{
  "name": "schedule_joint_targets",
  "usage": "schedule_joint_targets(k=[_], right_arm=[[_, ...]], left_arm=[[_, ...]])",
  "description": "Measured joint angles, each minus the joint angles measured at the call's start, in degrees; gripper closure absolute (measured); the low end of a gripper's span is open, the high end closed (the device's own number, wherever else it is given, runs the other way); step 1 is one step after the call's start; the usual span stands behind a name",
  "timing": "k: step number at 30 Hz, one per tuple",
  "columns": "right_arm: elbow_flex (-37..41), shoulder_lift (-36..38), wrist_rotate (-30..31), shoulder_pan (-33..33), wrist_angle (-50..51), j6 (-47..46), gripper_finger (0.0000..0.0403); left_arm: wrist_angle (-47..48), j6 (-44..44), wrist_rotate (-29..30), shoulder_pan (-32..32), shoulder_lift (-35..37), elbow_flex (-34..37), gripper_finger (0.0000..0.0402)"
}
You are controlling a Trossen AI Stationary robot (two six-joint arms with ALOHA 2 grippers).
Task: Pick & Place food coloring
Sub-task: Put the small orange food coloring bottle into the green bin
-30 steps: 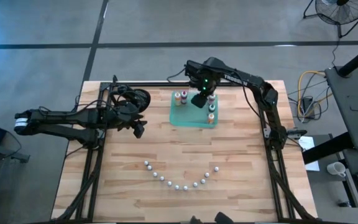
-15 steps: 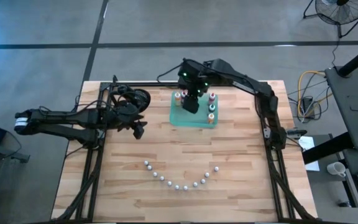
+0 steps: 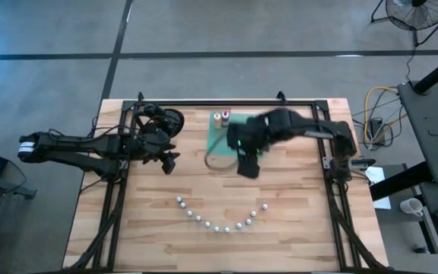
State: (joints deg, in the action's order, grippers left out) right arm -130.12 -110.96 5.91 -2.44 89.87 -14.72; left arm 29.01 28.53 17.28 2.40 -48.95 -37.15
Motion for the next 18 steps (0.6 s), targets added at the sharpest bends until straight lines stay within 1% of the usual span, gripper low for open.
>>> schedule_joint_targets(k=[5,7,10,11,16,18], right_arm=[[9.3,3.2,-0.4,-7.2,0.1,-6.4,0.0218],[14.2,4.4,-2.6,-10.0,0.2,-7.0,0.0218],[20.8,4.7,-8.7,-14.2,0.2,-4.2,0.0218],[22.7,4.4,-9.8,-15.5,0.3,-3.9,0.0218],[30.1,4.1,-10.4,-19.0,-0.5,-11.3,0.0218],[31.9,4.2,-10.2,-20.0,-0.9,-12.6,0.0218]], left_arm=[[1.4,-0.1,-1.4,-0.3,0.0,0.2,0.0239],[1.5,-0.2,-1.5,-0.4,0.0,0.8,0.0239],[1.4,-0.2,-1.4,-0.3,0.0,1.7,0.0239],[1.5,-0.2,-1.4,-0.3,0.0,2.0,0.0239],[1.1,0.4,-1.6,-0.4,0.0,4.1,0.0239],[0.4,0.5,-1.8,-0.4,0.0,5.2,0.0239]])
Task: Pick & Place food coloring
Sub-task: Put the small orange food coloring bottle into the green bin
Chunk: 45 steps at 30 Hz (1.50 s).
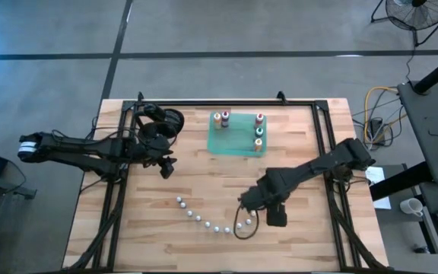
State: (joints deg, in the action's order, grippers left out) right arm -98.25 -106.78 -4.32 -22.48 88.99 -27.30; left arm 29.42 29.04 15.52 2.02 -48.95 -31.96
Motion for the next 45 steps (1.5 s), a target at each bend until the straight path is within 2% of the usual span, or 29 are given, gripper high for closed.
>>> schedule_joint_targets(k=[5,9,12,14,18,22,25,28,31,34,40,45], right_arm=[[4.6,1.5,1.8,-2.6,-3.9,-0.6,0.0218],[9.9,6.3,7.5,-4.0,-14.2,-7.9,0.0218],[15.0,11.0,13.3,-5.9,-17.8,-10.0,0.0218],[18.8,13.5,14.8,-7.3,-18.1,-8.9,0.0218],[25.5,17.5,14.4,-8.7,-18.2,-0.1,0.0218],[28.1,18.8,15.7,-8.3,-22.6,-4.4,0.0218],[30.2,19.5,18.0,-8.2,-29.7,-0.3,0.0218],[33.2,19.5,17.4,-8.3,-35.3,5.7,0.0218],[36.3,19.1,14.3,-8.2,-39.3,7.7,0.0218],[38.5,18.8,12.0,-8.1,-41.8,8.0,0.0218],[41.6,18.6,11.7,-7.6,-49.5,8.9,0.0218],[43.7,17.8,11.7,-6.8,-51.3,9.1,0.0218]], left_arm=[[-2.0,0.1,-0.3,0.0,0.0,1.4,0.0239],[-3.2,0.1,-0.3,0.0,0.0,1.3,0.0239],[-5.3,0.2,-0.3,0.0,0.0,1.2,0.0239],[-6.5,0.2,-0.3,0.0,0.0,1.3,0.0239],[-8.0,0.0,-0.3,0.0,0.0,1.3,0.0239],[-8.3,0.0,0.0,0.0,0.0,1.3,0.0239],[-8.3,0.4,0.0,0.0,0.0,1.3,0.0239],[-8.4,0.8,0.1,0.0,0.0,1.3,0.0239],[-8.4,1.0,0.1,0.0,0.0,1.3,0.0239],[-8.4,1.3,0.2,0.0,0.0,1.3,0.0239],[-9.3,1.4,0.2,0.0,0.0,1.3,0.0239],[-10.6,0.2,0.2,0.0,0.0,1.2,0.0239]])
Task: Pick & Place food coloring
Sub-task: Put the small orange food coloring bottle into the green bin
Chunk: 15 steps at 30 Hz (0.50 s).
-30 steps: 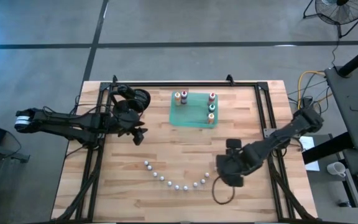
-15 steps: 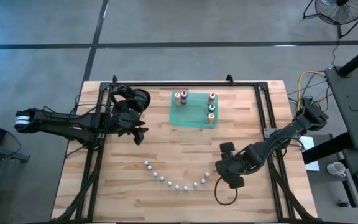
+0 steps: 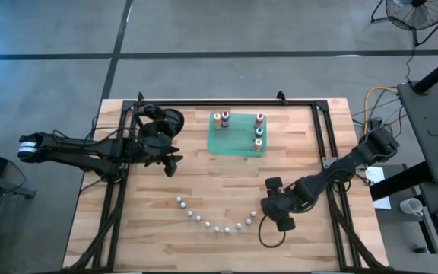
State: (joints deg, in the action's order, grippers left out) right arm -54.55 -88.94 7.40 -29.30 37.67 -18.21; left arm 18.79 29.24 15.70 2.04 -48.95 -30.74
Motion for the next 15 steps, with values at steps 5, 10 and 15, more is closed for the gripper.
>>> schedule_joint_targets(k=[5,10,15], right_arm=[[0.4,-0.6,-0.1,0.6,-1.8,3.2,0.0218],[0.7,-2.9,-0.5,2.5,-2.5,5.1,0.0218],[0.4,-4.2,-3.2,3.4,-2.5,5.4,0.0218]], left_arm=[[-0.4,-0.6,0.0,0.0,0.0,0.0,0.0239],[-0.4,-0.6,0.0,0.0,0.0,0.0,0.0239],[-0.4,-0.6,0.0,0.0,0.0,0.0,0.0239]])
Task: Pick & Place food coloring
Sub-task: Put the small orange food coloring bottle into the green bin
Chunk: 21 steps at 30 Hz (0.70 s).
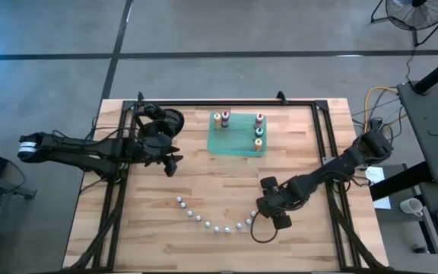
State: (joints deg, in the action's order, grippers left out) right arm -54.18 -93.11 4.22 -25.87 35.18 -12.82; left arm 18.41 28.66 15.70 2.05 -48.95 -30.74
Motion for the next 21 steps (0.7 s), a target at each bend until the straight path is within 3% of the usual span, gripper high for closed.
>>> schedule_joint_targets(k=[8,21], right_arm=[[-1.5,-0.8,-0.2,0.1,-0.1,-0.1,0.0224],[-0.8,-0.8,-0.2,0.0,0.0,-0.3,0.0284]], left_arm=[[0.0,0.0,0.0,0.0,0.0,0.0,0.0239],[0.0,0.0,0.0,0.0,0.0,0.0,0.0239]])
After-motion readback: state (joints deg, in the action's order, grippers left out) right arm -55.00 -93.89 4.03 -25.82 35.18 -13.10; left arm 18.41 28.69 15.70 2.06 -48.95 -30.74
